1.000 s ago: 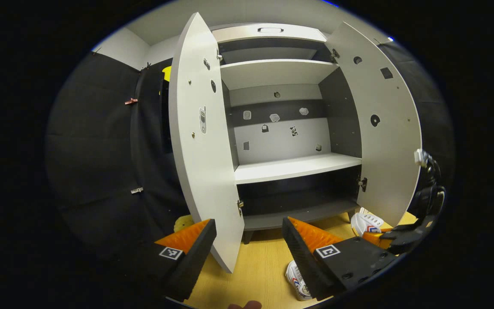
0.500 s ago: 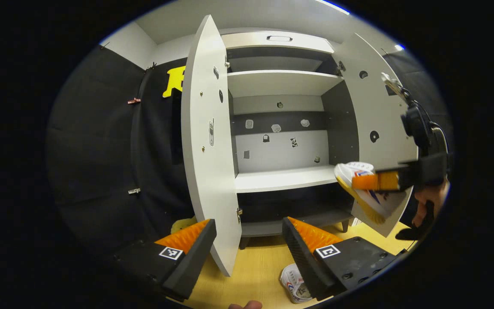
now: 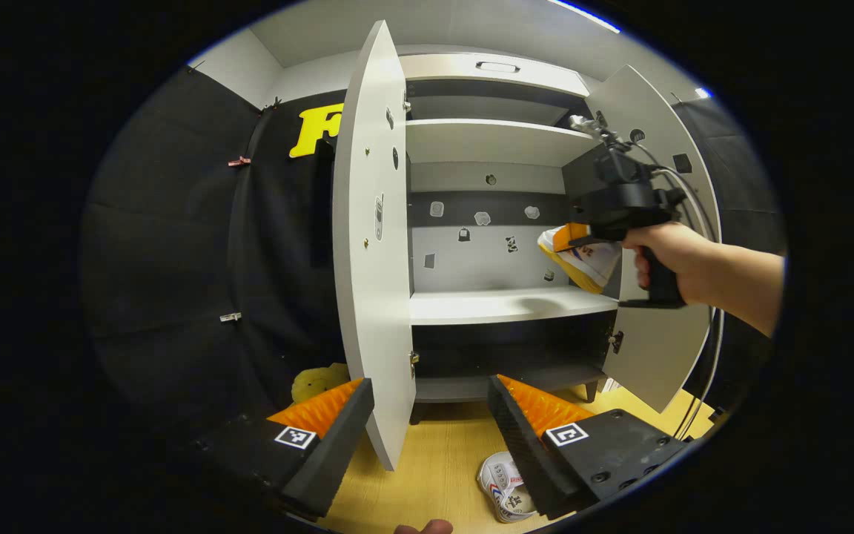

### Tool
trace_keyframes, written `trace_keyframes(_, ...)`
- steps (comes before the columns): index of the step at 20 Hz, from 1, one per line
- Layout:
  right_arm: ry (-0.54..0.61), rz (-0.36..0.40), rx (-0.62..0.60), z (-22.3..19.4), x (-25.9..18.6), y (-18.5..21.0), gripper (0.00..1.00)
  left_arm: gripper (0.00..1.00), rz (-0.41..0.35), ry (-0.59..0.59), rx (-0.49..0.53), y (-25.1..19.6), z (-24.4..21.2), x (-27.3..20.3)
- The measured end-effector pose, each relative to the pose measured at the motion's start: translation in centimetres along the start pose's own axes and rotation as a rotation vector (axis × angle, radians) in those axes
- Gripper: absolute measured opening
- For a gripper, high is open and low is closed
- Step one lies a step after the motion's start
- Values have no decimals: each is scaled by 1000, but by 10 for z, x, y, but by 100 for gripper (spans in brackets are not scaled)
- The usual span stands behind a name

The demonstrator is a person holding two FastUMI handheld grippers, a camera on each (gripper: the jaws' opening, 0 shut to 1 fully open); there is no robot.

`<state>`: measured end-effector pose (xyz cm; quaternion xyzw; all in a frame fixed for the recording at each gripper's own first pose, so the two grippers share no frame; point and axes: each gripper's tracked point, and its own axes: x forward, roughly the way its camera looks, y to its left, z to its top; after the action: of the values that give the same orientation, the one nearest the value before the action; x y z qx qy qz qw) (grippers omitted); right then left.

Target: Grab one shoe with the right hand and put it into the shoe cabinet, grab the other shoe with the left hand and put it into the shoe cabinet; then close the right door with the right hand and the left door with the left hand.

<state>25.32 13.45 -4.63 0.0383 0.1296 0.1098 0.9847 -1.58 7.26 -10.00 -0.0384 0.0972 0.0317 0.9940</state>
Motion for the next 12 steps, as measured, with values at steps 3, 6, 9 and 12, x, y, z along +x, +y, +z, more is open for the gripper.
trace_keyframes(3,67,-18,-48,-11,50,-13,5,96,11,-2,8,1,-1,0)
trace_keyframes(6,147,-43,-118,-26,96,-31,5,96,24,14,-14,-1,-5,6)
trace_keyframes(9,218,-42,-187,-39,133,-43,4,96,45,10,14,-2,-4,9)
trace_keyframes(12,262,-58,-253,-47,160,-56,5,96,65,23,17,-4,-7,16)
